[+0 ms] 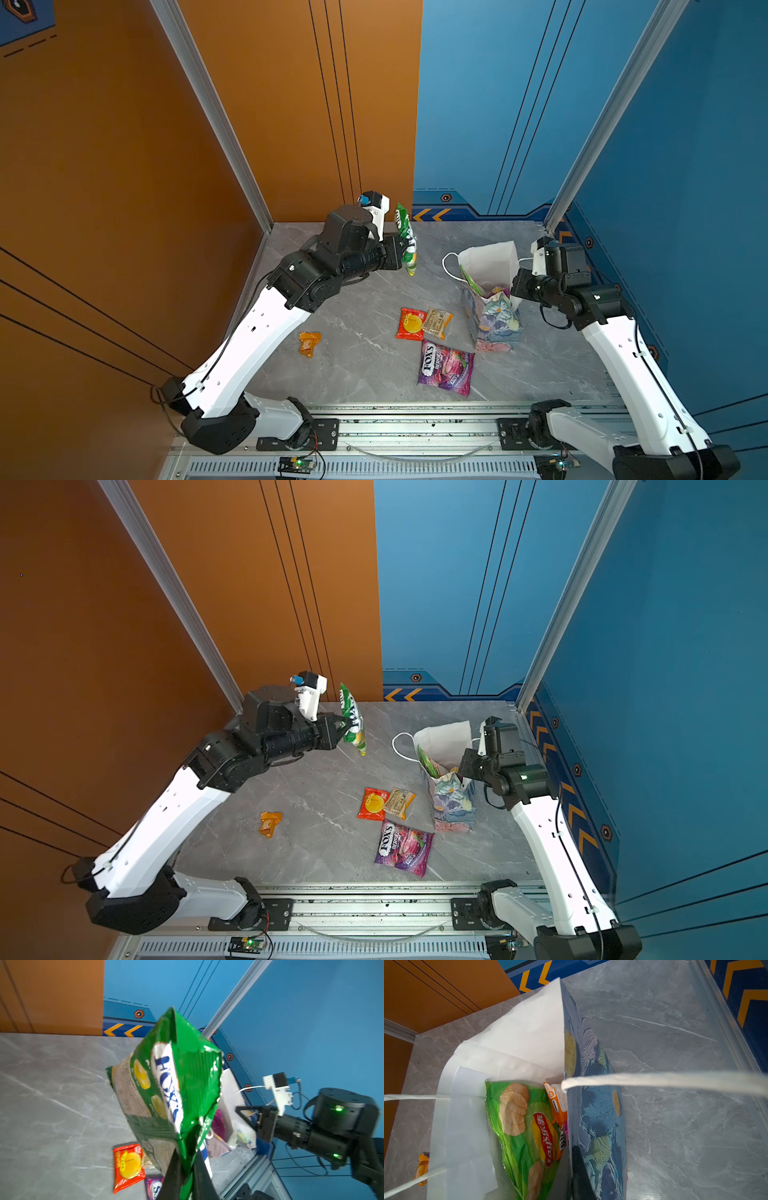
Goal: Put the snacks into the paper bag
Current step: 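Lift the green Fox's packet with the left gripper and carry it over the bag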
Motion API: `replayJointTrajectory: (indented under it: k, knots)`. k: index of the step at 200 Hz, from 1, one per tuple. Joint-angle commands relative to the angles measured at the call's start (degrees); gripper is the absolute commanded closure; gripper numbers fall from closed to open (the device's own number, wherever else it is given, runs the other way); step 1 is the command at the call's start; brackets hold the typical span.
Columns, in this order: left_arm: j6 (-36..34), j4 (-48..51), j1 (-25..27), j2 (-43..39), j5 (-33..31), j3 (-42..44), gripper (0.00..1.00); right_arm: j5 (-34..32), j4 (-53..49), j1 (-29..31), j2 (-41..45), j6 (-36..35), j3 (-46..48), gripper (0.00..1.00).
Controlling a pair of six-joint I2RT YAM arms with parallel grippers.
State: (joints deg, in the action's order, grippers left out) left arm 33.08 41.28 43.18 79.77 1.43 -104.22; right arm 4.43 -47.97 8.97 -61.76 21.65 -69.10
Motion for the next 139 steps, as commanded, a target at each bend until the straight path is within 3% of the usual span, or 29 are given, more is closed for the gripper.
replayJointTrajectory:
  k: [1, 79, 139]
  knots:
    - [-0.36, -0.76, 2.71, 3.04, 1.95, -7.74, 1.00, 1.31, -0.56, -0.23, 0.85, 0.18, -0.86, 1.00]
    - [2.82, -5.04, 9.19, 16.81, 4.97, -21.96, 1.00, 1.62, -0.53, -0.03, 1.60, 0.42, -0.68, 1.00]
    - [6.94, -8.48, 11.18, 23.39, 8.99, -23.38, 1.00, 2.71, -0.03, 0.34, 2.06, 1.29, -0.34, 1.00]
